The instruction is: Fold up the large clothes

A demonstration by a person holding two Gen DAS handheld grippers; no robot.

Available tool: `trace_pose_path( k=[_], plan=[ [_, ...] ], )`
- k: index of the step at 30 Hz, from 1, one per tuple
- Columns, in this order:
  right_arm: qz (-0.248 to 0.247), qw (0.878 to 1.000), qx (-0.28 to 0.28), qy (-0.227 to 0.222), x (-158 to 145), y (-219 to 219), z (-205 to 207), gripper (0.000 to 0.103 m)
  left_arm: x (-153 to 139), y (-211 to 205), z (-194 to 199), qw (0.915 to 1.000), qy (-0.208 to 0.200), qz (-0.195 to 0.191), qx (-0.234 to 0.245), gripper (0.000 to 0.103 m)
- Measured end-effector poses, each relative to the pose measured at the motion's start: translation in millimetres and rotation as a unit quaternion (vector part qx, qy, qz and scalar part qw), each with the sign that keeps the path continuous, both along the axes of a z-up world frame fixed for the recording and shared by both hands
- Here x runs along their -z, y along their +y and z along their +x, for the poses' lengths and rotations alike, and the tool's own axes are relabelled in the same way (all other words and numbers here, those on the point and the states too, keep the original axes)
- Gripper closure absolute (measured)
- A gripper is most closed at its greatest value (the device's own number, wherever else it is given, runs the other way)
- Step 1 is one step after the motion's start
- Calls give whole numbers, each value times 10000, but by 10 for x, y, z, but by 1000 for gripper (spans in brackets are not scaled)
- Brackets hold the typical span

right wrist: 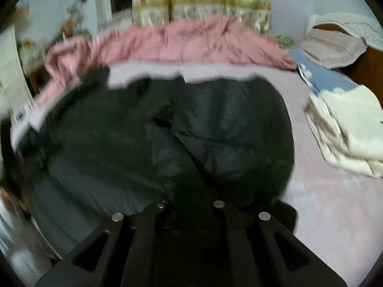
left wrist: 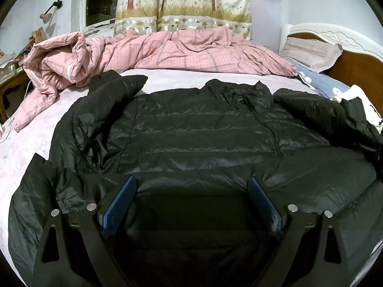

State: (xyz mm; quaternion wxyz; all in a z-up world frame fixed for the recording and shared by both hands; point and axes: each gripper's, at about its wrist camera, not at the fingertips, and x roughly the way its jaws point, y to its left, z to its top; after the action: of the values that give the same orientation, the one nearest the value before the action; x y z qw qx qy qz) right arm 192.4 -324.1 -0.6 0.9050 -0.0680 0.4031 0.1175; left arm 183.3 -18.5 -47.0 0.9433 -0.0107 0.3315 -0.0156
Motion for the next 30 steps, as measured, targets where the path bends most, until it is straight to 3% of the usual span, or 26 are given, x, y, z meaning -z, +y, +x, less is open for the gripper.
trace_pose_path(
  k=[1, 2, 3, 5, 9, 13, 16, 18, 21, 23, 25, 26, 27, 29, 30],
  plan=[
    [-105, 9999, 55, -53, -10, -4, -28, 81, 4, -4, -2, 10000, -1, 6, -1, 9],
    [-117, 9998, 97, -94, -54, -3, -42, 61, 6, -7, -2, 10000, -2, 8, -2, 9],
    [-28, 9999, 99, -120, -110, -7, -38, 33, 5, -8, -2, 10000, -2, 6, -4, 9],
    [365, 9988, 94, -324, -282, 4, -81, 18, 4, 2, -3, 10000, 0, -2, -1, 9],
    [1196, 9901, 76, -737, -712, 55, 92, 18, 4, -2, -4, 10000, -2, -7, 3, 9],
    [1406, 9866, 294, -776, -894, 217, 665, 12, 4, 5, -2, 10000, -3, -7, 3, 9],
    [1415, 9891, 346, -228, -741, 356, 1234, 12, 6, -1, -2, 10000, -3, -7, 3, 9],
    [1053, 9914, 773, 38, -565, 368, 1610, 12, 6, 7, 0, 10000, 1, -13, 5, 9],
    [704, 9783, 1841, 644, -196, 202, 2067, 12, 15, -2, -10, 10000, 6, -42, 9, 9],
    [939, 9687, 2012, 1107, 56, 82, 2267, 12, 17, -11, -12, 10000, -2, -14, 19, 9],
    [1087, 9662, 1985, 1235, 176, 35, 2323, 19, 12, -8, -11, 10000, 7, -50, 20, 9],
    [1111, 9689, 1824, 1247, 196, 49, 2335, 45, 6, -6, -11, 10000, 11, -72, 15, 9],
    [1102, 9716, 1696, 1230, 191, 63, 2326, 79, 5, -6, -8, 10000, 17, -93, 16, 9],
    [1064, 9804, 1449, 804, 42, 146, 2230, 93, 1, 6, -2, 9999, 32, -129, 32, 9],
    [1035, 9845, 1298, 559, -29, 206, 2146, 95, -3, 10, 2, 9999, 38, -157, 47, 10]
  ],
)
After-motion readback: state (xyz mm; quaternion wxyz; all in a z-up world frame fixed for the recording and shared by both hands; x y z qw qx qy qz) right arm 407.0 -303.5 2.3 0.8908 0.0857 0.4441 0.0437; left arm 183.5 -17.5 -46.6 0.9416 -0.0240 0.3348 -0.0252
